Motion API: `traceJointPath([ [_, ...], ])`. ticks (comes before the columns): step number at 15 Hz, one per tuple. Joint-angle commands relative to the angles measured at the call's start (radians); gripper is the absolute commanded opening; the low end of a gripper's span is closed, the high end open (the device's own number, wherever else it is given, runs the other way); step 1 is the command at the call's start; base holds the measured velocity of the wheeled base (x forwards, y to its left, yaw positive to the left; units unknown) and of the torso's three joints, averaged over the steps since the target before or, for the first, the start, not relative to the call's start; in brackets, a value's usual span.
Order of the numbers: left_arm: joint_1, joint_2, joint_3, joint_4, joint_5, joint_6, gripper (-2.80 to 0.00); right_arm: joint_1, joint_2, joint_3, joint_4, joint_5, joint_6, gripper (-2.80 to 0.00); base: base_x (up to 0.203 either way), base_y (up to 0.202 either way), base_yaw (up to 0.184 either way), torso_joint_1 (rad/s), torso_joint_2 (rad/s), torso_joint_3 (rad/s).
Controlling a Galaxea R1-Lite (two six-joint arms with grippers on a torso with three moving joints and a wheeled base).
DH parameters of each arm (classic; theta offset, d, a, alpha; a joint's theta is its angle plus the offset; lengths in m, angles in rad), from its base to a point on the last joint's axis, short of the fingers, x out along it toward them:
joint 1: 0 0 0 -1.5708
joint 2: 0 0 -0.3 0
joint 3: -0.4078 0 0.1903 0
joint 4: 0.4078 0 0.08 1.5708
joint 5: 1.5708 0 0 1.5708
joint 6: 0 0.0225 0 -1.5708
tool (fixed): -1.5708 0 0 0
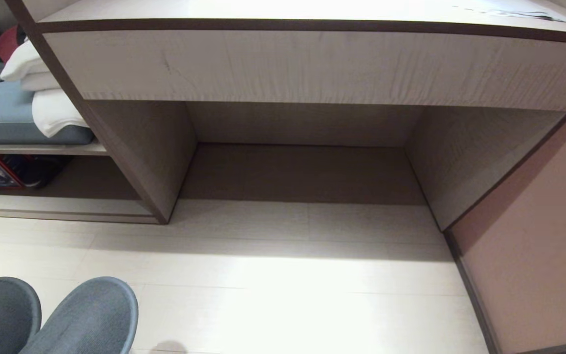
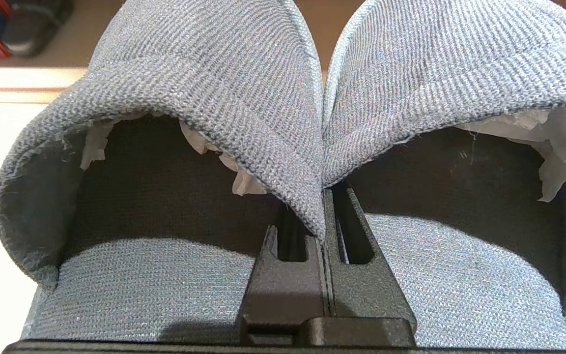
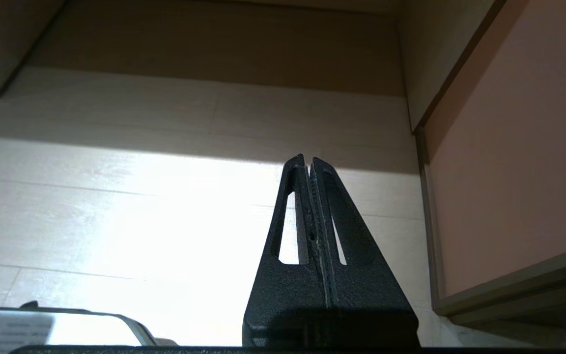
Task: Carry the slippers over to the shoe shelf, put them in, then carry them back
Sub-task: Place the slippers on the floor
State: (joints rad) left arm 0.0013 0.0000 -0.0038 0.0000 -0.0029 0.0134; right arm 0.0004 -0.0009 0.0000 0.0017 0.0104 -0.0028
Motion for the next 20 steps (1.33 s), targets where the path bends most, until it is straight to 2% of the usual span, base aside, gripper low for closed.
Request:
traceJointPath([
  [1,0.000,0.002,-0.001,0.001,0.000,-0.001,-2.80,0.000,-0.001,0.000,0.000,0.002,0.000,-2.80,0.000,0.000,0.000,0.001,0.00,-0.199],
  [20,0.000,0.000,-0.001,0.002,0.000,-0.003,-2.80,0.000,-0.001,0.000,0.000,0.000,0.000,-2.80,0.000,0.000,0.000,0.003,0.00,-0.199],
])
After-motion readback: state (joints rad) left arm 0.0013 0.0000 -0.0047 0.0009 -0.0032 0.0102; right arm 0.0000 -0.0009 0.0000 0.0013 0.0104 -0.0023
